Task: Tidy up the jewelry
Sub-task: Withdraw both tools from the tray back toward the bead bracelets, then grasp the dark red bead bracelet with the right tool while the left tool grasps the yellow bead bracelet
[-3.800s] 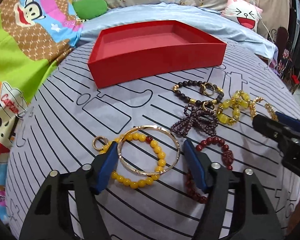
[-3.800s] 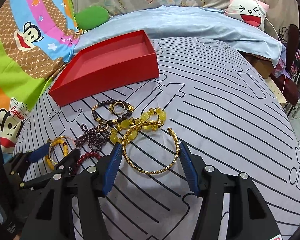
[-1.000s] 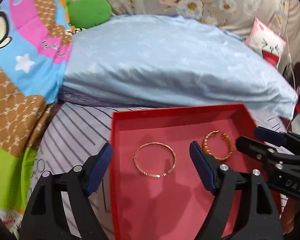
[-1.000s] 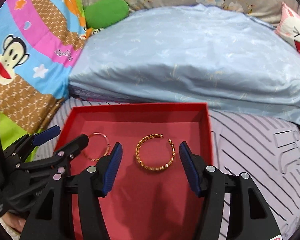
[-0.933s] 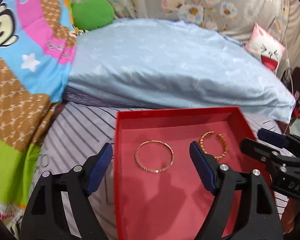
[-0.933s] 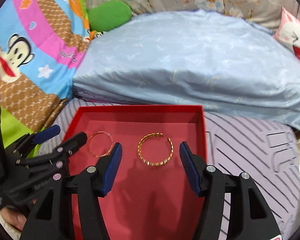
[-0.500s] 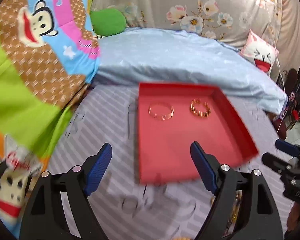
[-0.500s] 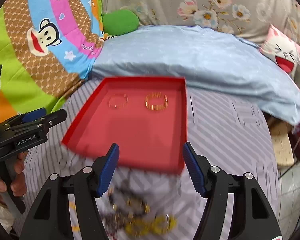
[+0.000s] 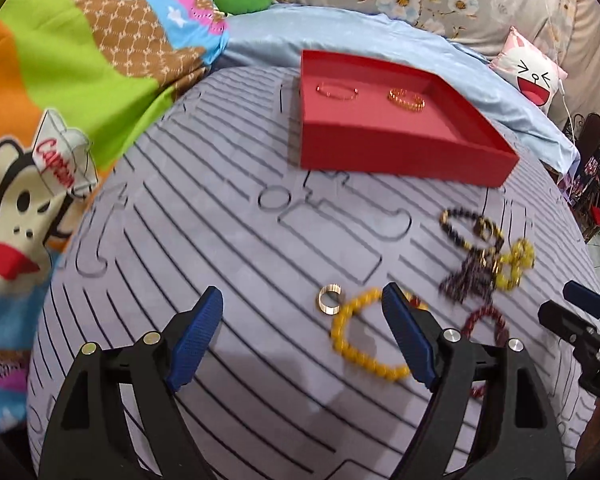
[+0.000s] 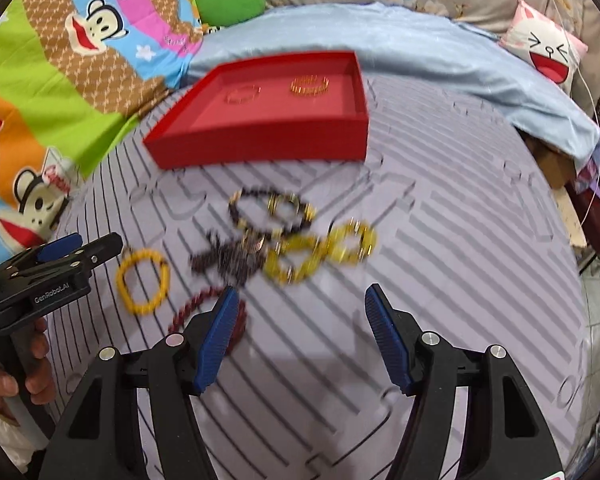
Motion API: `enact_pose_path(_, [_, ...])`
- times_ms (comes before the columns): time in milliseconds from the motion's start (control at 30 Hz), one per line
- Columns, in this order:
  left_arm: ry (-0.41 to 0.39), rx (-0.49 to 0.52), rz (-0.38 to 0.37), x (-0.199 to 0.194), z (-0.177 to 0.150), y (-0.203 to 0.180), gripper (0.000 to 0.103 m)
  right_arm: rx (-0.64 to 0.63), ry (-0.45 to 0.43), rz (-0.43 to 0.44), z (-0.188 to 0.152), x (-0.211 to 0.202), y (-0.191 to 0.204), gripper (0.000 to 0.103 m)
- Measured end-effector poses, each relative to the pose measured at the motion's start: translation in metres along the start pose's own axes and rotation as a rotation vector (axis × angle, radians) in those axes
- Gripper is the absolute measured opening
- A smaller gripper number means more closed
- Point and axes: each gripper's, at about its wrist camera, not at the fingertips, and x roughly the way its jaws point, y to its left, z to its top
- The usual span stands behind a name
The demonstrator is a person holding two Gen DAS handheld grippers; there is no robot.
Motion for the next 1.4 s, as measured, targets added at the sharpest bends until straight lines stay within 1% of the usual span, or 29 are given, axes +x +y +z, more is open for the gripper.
enact_pose_path(200, [0.006, 0.001, -0.002, 0.007, -0.015, -0.005, 0.078, -0.024, 0.012, -0.001, -0.013, 0.012, 0.018, 0.063])
enact_pose_path(333, [0.004, 0.018, 0.024, 0.012, -0.019, -0.008, 0.078, -0.052, 0.008, -0.008, -0.015, 0.017, 0.030, 0.061])
enact_pose_path(467, [-0.010, 0.051, 0.049, 0.012, -0.024, -0.015, 0.078, -0.064, 0.011, -0.013, -0.017, 0.023, 0.037, 0.054])
enact_pose_path(600, [-0.013, 0.054, 0.054, 0.011, -0.024, -0.016, 0.076, -0.085, 0.002, -0.031, -0.020, 0.025, 0.040, 0.049])
enact_pose_path(667, [-0.018, 0.056, 0.052, 0.010, -0.024, -0.016, 0.070, -0.092, -0.003, -0.032, -0.021, 0.024, 0.040, 0.045])
enact_pose_path(733, [-0.021, 0.061, 0.049, 0.010, -0.024, -0.017, 0.066, -0.097, -0.009, -0.033, -0.022, 0.024, 0.039, 0.042])
enact_pose_path(800, [-0.024, 0.070, 0.041, 0.009, -0.024, -0.018, 0.062, -0.098, -0.011, -0.028, -0.023, 0.023, 0.037, 0.034])
enact_pose_path(833, [-0.025, 0.075, 0.038, 0.008, -0.025, -0.018, 0.058, -0.099, -0.010, -0.024, -0.024, 0.022, 0.036, 0.032])
enact_pose_path(867, [-0.026, 0.081, 0.033, 0.007, -0.025, -0.019, 0.053, -0.100, -0.009, -0.020, -0.023, 0.022, 0.036, 0.026])
enact_pose_path(900, [-0.027, 0.087, 0.028, 0.007, -0.026, -0.021, 0.051, -0.102, -0.007, -0.015, -0.024, 0.021, 0.037, 0.020])
enact_pose_path(1000, [-0.026, 0.103, 0.009, 0.003, -0.028, -0.025, 0.039, -0.115, -0.004, -0.005, -0.025, 0.021, 0.040, 0.011])
enact_pose_path(1067, [-0.020, 0.108, -0.016, 0.001, -0.028, -0.026, 0.027, -0.117, -0.001, -0.003, -0.025, 0.020, 0.041, 0.011])
enact_pose_path(1100, [-0.017, 0.107, -0.025, 0.001, -0.029, -0.026, 0.023, -0.114, 0.002, 0.003, -0.026, 0.020, 0.041, 0.011])
enact_pose_path(1133, [-0.011, 0.107, -0.042, 0.000, -0.028, -0.026, 0.015, -0.109, 0.004, 0.008, -0.026, 0.020, 0.040, 0.011])
enact_pose_path(1167, [-0.004, 0.105, -0.056, 0.000, -0.028, -0.026, 0.010, -0.098, 0.010, 0.020, -0.026, 0.019, 0.038, 0.011])
enact_pose_path(1267, [0.015, 0.088, -0.091, -0.001, -0.027, -0.026, 0.008, -0.070, 0.024, 0.045, -0.026, 0.017, 0.033, 0.011])
enact_pose_path(1400, [0.027, 0.073, -0.119, -0.004, -0.026, -0.027, 0.007, -0.052, 0.024, 0.056, -0.026, 0.011, 0.028, 0.011])
